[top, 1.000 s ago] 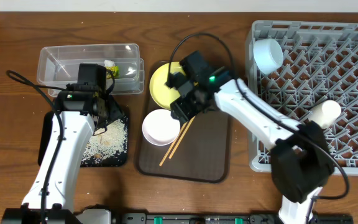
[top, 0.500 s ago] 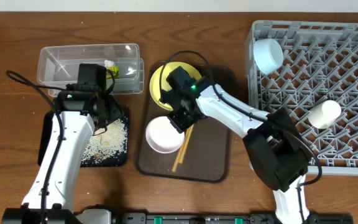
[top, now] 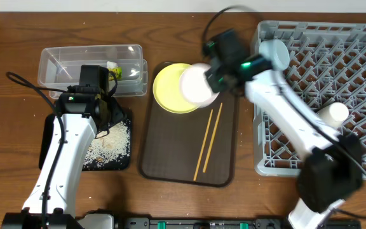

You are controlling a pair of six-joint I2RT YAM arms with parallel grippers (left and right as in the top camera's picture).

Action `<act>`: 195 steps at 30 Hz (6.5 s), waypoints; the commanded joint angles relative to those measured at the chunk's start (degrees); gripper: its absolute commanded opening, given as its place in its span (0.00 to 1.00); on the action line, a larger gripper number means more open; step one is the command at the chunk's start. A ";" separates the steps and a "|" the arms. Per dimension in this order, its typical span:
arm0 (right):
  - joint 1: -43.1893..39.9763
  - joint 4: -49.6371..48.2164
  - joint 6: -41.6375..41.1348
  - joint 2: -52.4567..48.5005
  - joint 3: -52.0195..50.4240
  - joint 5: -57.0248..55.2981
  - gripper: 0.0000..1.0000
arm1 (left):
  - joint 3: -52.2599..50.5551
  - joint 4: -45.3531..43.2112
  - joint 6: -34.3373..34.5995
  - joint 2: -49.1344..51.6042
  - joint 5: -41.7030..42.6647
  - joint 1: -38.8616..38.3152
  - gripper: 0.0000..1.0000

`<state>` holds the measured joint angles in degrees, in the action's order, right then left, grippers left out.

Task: Sort waste into correct bins and load items into the dishwasher rack
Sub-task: 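Carry the white bowl into the rack and release it, then move the right gripper to the brown tray and grasp one chopstick, then insert the chopstick upright into the rack's left edge slots, then grasp the second chopstick with the right gripper and rack it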

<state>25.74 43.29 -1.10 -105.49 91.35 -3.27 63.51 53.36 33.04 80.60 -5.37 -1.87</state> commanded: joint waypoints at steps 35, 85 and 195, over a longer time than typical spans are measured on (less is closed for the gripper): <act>-26.62 -20.37 12.92 -11.96 0.79 -57.75 0.01 | 0.48 0.15 0.50 0.31 -1.33 0.31 0.73; -13.99 14.53 -6.49 5.18 0.66 22.77 0.80 | 0.48 2.34 -2.82 0.31 -1.36 0.31 0.82; 0.02 8.87 -15.50 16.52 -15.17 10.62 0.57 | 0.48 10.45 -2.73 0.31 -1.31 0.31 0.87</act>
<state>21.74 52.82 -16.34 -88.66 76.71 6.96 63.51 63.44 31.05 80.60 -5.58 -1.87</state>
